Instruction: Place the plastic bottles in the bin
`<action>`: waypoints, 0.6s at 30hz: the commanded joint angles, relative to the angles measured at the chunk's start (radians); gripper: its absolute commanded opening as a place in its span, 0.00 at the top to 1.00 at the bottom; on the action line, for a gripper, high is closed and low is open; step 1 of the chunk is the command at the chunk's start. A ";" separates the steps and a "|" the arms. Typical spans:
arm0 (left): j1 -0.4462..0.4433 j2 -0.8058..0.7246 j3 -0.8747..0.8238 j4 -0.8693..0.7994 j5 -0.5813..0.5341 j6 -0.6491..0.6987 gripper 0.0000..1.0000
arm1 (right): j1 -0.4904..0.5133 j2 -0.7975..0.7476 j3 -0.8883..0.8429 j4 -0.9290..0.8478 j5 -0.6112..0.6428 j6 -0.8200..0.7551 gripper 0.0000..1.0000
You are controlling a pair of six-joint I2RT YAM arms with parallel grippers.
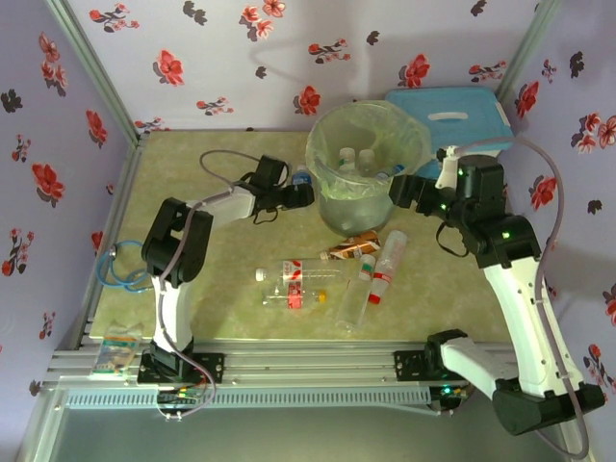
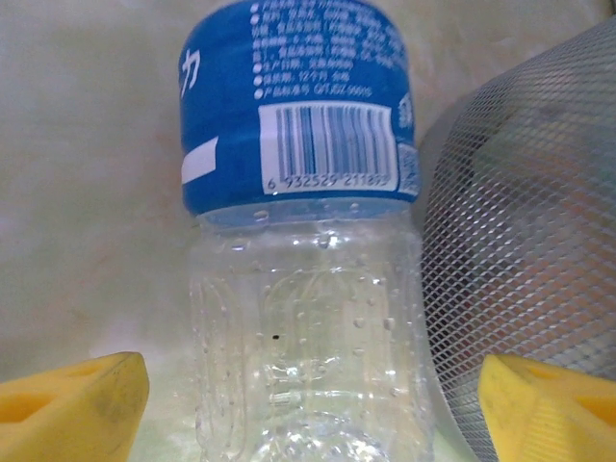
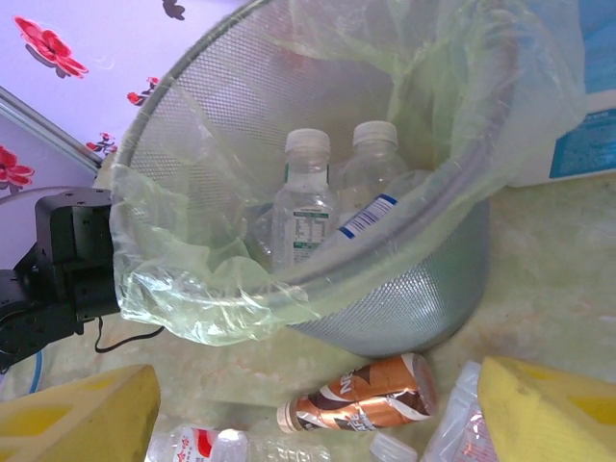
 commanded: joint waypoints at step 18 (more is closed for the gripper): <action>-0.009 0.017 0.009 -0.028 -0.081 0.011 0.48 | -0.032 -0.070 -0.041 -0.010 0.034 -0.003 0.16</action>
